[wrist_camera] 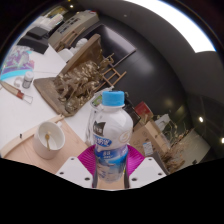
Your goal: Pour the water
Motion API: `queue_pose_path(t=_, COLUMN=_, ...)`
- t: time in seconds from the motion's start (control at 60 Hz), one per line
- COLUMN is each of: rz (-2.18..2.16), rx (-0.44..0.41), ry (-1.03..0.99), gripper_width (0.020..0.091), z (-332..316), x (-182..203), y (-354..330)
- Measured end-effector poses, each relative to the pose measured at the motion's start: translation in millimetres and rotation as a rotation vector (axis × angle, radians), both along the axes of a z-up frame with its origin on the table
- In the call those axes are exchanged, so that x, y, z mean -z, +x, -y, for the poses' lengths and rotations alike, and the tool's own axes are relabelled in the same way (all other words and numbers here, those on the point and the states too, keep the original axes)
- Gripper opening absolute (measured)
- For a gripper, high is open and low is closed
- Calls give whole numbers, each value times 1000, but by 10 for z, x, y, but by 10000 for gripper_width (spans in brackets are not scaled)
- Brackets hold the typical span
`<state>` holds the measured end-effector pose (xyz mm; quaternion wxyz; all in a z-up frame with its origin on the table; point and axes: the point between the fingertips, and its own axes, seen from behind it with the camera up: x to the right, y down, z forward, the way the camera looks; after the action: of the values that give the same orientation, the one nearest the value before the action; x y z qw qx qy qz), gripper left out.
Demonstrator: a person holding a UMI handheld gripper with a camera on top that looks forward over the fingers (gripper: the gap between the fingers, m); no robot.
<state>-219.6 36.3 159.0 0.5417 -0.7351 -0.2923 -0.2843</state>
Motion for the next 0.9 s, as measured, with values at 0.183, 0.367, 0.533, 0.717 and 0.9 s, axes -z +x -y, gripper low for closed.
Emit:
queue_pose_path(t=0.183, rz=-534, rx=95, ry=-110, gripper_width=350, z=24, x=344, y=38)
queue_pose_path(t=0.367, rz=-754, rx=136, ry=-147, gripper_width=353, z=-37, x=749, y=138)
queue_pose_path(t=0.533, rz=-789, rx=149, ry=-155, gripper_width=363, z=-16, x=986, y=197)
queue_pose_path(t=0.717, rz=-810, rx=125, ry=-119, gripper_width=435, z=4, x=960, y=209)
queue_pose_path(t=0.9, rz=-814, rx=143, ry=-156, gripper_width=764, z=116, x=945, y=217)
